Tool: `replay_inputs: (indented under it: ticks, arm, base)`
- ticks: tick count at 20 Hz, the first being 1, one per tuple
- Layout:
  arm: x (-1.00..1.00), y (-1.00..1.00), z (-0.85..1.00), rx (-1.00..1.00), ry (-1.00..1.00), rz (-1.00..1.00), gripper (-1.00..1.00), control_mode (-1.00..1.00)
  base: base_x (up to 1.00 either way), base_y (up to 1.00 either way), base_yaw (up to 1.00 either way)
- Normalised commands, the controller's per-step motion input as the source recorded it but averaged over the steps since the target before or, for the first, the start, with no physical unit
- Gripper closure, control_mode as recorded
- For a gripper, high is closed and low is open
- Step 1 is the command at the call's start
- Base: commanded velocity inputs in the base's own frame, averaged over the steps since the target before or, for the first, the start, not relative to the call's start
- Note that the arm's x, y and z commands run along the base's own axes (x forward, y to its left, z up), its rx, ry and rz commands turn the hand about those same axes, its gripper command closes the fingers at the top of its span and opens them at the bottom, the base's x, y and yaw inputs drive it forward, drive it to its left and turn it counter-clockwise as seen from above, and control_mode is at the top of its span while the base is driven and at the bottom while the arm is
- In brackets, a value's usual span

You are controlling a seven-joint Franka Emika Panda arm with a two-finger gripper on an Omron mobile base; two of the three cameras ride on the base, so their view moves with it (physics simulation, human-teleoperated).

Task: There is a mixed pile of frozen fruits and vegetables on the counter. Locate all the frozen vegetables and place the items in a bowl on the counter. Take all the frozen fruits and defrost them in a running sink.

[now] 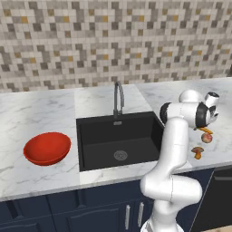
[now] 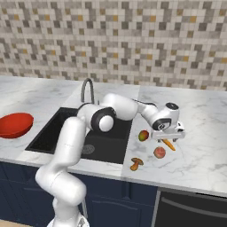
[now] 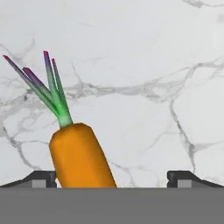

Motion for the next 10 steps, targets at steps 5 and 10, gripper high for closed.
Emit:
replay_inputs:
  ticks: [5,10]
  arm:
    - [0.49,-0.08,-0.39,0.00,0.07,0.04,1.00,-1.00]
    - [0.09,-0.01,-0.06,0.00,0.01,0.06,1.00,-1.00]
  base:
    - [0.00,0.00,0.00]
    - [0.00,0.00,0.00]
